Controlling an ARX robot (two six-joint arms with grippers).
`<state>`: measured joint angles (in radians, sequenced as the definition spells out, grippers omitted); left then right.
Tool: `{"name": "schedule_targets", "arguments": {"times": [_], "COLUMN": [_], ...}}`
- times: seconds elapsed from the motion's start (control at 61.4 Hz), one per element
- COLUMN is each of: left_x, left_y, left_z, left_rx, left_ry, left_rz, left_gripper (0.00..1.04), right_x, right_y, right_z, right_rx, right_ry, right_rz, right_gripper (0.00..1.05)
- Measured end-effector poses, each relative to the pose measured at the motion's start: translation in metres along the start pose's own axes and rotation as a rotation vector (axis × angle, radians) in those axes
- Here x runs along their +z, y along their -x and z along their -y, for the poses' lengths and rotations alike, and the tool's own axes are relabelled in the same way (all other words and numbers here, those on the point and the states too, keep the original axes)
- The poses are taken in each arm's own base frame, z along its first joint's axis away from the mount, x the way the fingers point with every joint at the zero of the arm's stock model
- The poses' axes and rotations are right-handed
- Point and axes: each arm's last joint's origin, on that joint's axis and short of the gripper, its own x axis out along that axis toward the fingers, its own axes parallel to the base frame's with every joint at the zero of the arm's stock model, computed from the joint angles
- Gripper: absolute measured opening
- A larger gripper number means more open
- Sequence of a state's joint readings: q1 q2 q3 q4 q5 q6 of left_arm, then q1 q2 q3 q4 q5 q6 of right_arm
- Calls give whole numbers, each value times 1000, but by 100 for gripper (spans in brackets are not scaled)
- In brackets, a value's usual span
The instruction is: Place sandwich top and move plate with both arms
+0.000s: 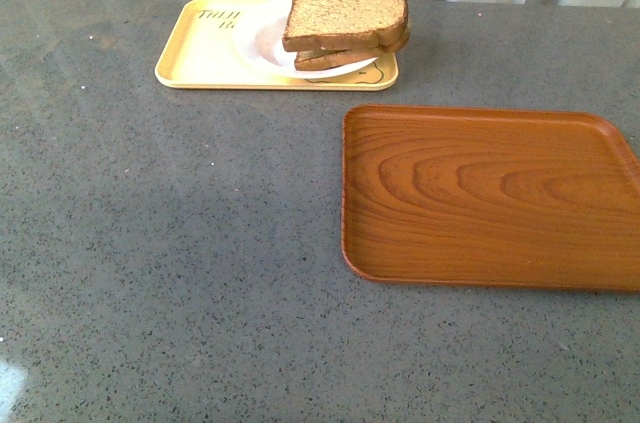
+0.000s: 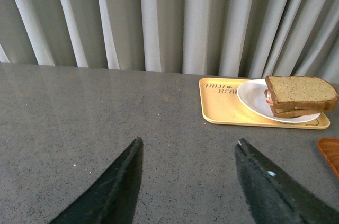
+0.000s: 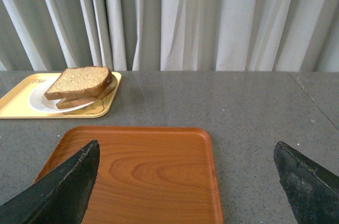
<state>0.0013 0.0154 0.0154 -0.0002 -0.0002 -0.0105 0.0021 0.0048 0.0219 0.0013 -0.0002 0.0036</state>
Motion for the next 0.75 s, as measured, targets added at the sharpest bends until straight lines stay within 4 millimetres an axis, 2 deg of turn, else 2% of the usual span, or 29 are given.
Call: {"name": "schedule_targets", "arguments": {"times": [0.13, 0.179, 0.749], "left_x": [0, 0, 0], "left_y": [0, 0, 0], "left_z": [0, 0, 0], "left_rx": [0, 0, 0], "left_ry": [0, -1, -2], "left_rz": [0, 0, 0], "left_gripper": [92, 97, 96], "right_x": [0, 0, 0], "right_y": [0, 0, 0], "right_z": [0, 0, 0], "right_rx": [0, 0, 0], "right_ry": [0, 0, 0], "right_rz": [0, 0, 0], "right_gripper": [96, 96, 96]}}
